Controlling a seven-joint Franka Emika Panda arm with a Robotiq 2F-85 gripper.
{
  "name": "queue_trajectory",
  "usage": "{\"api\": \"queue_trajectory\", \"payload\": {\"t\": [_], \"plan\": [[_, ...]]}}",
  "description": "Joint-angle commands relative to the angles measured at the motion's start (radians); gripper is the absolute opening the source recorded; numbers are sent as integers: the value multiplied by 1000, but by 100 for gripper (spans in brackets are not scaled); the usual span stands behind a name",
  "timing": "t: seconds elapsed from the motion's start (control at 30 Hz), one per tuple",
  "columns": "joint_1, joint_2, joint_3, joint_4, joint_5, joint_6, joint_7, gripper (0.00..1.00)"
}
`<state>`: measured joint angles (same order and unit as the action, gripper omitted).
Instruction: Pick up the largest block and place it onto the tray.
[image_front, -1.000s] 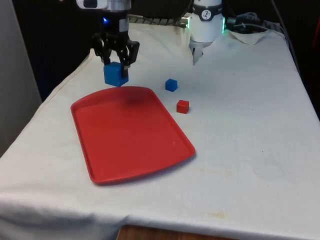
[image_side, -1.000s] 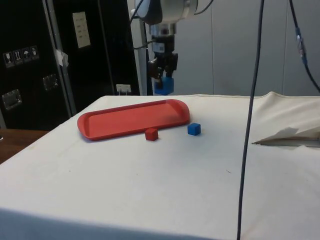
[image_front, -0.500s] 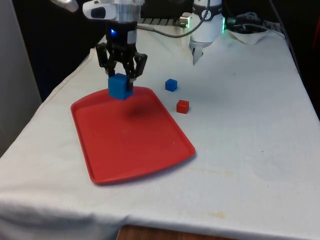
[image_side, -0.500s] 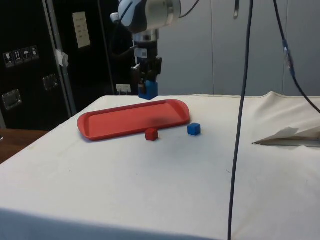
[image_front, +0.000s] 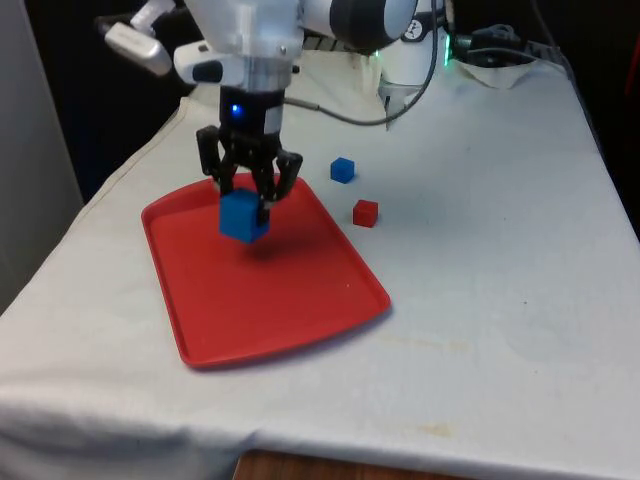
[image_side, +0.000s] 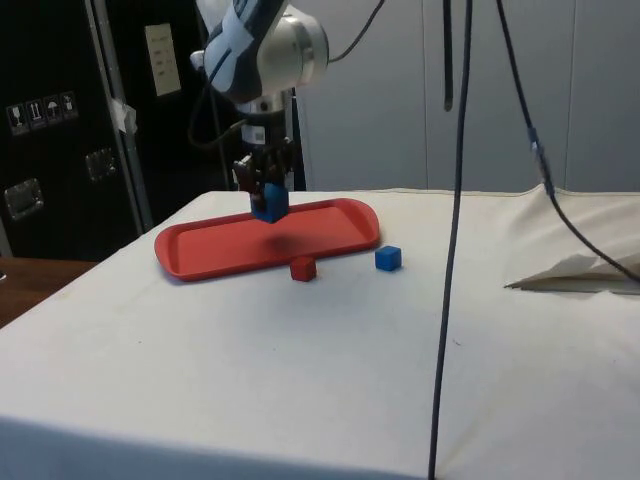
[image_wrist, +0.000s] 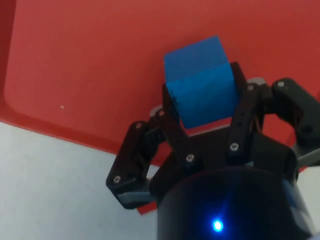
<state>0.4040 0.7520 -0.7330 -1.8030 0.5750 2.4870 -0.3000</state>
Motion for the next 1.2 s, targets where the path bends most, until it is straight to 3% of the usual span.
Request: {"api": "queue_trajectory", "payload": {"t": [0.0, 0.03, 0.07, 0.17, 0.27, 0.3, 0.43, 0.57, 0.6, 0.63, 0.73, 0.8, 0.83, 0.93, 0.97, 1.07, 1.1, 1.17], "plan": [[-20, 12, 16, 15, 16, -2, -15, 0], [-3, 14, 0, 10, 12, 0, -5, 0], [-22, 23, 16, 22, 28, -1, -23, 0], [-26, 57, 12, 37, 88, 5, -62, 0], [-23, 70, 11, 40, 121, 6, -80, 0], [-16, 74, 1, 37, 115, 2, -75, 0], [-29, 80, 19, 45, 143, -1, -89, 0], [-24, 87, 12, 54, 141, -12, -83, 0], [-17, 86, 7, 44, 138, -2, -80, 0], [-24, 88, 11, 55, 141, -13, -82, 0], [-21, 89, 7, 57, 140, -14, -80, 1], [-20, 89, 5, 57, 139, -13, -79, 15], [-19, 89, 5, 57, 139, -13, -79, 35], [-18, 88, 4, 54, 138, -9, -80, 65], [-19, 89, 4, 56, 138, -13, -78, 65], [-18, 89, 3, 56, 138, -12, -78, 95], [-18, 89, 3, 56, 138, -12, -78, 100], [-18, 89, 3, 56, 138, -12, -78, 100]]}}
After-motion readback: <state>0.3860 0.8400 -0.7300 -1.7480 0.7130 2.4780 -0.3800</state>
